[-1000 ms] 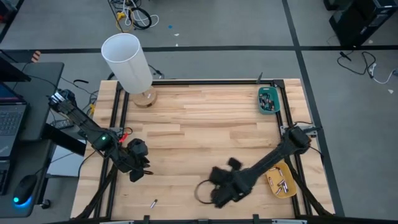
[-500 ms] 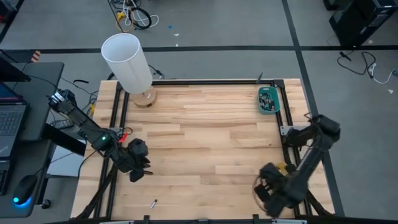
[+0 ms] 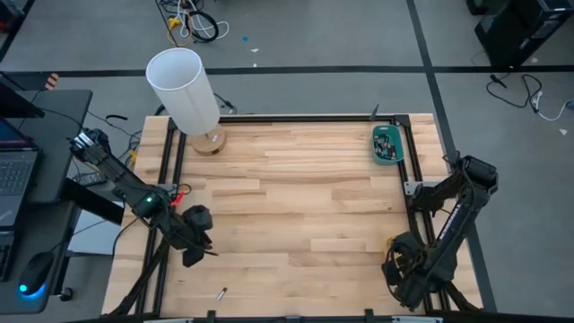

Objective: Sort batteries
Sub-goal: Put the silver battery into the yellow bin

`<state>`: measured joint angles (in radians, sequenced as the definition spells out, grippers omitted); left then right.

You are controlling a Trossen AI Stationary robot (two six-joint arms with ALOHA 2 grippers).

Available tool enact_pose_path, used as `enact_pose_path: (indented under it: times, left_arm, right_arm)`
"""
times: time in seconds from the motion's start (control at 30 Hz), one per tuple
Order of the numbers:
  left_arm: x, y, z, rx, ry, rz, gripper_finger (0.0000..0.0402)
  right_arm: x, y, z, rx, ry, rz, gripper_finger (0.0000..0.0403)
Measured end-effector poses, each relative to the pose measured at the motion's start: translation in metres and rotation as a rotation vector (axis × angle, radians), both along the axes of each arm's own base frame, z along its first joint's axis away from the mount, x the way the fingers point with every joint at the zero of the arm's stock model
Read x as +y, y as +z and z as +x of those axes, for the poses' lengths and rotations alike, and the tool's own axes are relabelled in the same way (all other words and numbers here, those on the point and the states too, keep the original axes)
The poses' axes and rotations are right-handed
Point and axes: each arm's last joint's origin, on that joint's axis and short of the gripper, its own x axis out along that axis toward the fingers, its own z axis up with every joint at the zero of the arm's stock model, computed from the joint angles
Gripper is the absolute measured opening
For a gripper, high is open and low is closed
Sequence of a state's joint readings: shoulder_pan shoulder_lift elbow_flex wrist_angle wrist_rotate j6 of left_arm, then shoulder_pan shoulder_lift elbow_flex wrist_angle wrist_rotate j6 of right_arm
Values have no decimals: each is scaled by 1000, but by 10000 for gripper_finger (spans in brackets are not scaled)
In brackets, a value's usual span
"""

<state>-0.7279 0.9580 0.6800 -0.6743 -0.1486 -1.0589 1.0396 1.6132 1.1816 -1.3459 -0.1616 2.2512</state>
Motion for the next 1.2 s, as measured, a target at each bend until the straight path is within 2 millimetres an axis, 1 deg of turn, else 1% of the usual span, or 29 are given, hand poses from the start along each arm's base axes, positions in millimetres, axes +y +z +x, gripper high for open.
enact_pose_path:
  times: [0.1,0.2,0.27,0.33,0.4,0.47,0.63,0.77,0.9,1.03,1.2]
  left_arm:
    - [-4,-1,-2,1,-36,14,102]
    - [-10,-5,-4,12,-81,37,102]
    - [-17,-8,-4,14,-102,34,102]
    - [-26,-11,-5,14,-119,25,103]
    - [-35,-15,-4,5,-121,22,110]
    - [-44,-21,-4,5,-66,26,122]
    - [-63,-41,2,74,60,-24,176]
    - [-76,-54,10,113,119,-101,225]
    - [-88,-63,19,127,168,-185,259]
    - [-96,-70,27,210,220,-195,264]
    - [-107,-69,39,249,311,-208,254]
  right_arm:
    - [-1,-1,2,-3,-8,-3,168]
    - [-2,-1,7,-14,-32,10,208]
    - [-2,-2,15,-73,-46,26,226]
    - [-1,-3,26,-171,-50,45,236]
    - [-2,-3,37,-279,-51,47,239]
    - [-6,-3,49,-372,-69,27,238]
    - [-20,-2,73,-523,-135,-41,229]
    - [-35,-1,91,-562,-159,-61,225]
    - [-52,0,110,-572,-85,-64,225]
    - [-72,0,127,-563,27,-83,224]
    - [-97,0,143,-552,140,-97,224]
